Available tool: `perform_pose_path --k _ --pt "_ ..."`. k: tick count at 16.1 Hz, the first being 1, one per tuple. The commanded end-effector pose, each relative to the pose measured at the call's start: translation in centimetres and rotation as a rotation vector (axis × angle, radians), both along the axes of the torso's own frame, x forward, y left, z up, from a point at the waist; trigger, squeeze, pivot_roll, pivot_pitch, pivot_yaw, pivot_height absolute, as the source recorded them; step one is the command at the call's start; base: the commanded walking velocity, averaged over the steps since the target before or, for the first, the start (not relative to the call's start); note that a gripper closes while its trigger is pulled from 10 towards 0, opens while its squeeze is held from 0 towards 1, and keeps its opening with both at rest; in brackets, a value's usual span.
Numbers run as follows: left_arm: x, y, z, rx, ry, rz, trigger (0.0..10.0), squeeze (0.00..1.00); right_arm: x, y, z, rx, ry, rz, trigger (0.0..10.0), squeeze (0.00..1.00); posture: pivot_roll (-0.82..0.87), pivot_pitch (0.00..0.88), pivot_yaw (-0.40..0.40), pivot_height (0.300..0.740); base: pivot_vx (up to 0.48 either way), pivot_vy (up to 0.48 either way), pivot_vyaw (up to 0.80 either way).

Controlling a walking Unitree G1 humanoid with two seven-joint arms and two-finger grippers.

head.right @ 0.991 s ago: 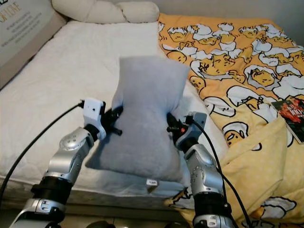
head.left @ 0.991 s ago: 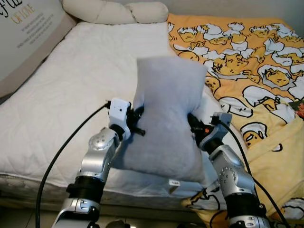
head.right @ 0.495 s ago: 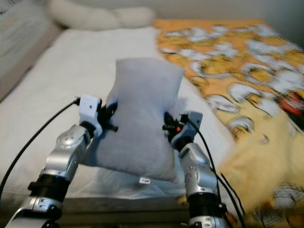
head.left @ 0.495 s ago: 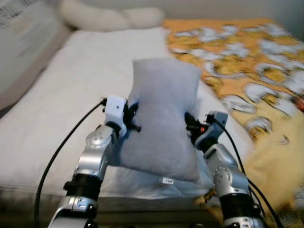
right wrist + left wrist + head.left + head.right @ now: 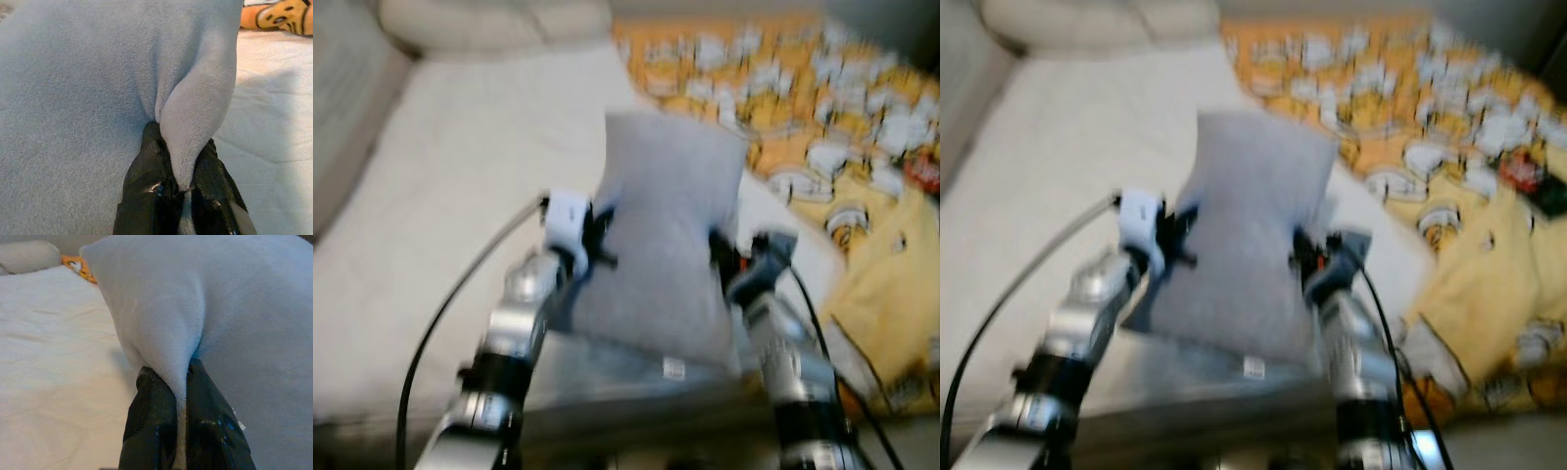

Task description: Clean up the room

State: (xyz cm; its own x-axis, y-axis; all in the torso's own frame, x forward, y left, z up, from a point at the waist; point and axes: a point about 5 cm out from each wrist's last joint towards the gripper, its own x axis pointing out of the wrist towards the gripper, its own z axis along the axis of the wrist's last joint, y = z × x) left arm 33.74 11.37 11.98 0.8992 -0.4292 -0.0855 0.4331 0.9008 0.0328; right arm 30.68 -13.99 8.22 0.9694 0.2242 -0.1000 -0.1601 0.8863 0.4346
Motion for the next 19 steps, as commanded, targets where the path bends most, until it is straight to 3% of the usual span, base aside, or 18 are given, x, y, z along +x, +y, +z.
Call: perform_pose_path --k 1,13,19 --pt "0.36 0.75 0.8 0.001 -0.03 0.027 10.0 0.0 0.28 0.16 0.83 0.008 -0.041 -0.007 10.0 0.0 -0.02 0.0 0.037 0.74 0.0 0.458 0.0" --pt "0.58 0.92 0.83 0.005 -0.03 0.037 10.0 0.0 0.41 0.2 0.63 -0.008 -0.031 -0.01 10.0 0.0 -0.02 0.0 0.034 0.74 0.0 0.458 0.0" --pt "0.62 1.18 1.11 0.004 -0.053 0.057 10.0 0.0 0.45 0.21 0.43 0.017 -0.011 -0.01 10.0 0.0 -0.02 0.0 0.036 0.74 0.0 0.044 0.0"
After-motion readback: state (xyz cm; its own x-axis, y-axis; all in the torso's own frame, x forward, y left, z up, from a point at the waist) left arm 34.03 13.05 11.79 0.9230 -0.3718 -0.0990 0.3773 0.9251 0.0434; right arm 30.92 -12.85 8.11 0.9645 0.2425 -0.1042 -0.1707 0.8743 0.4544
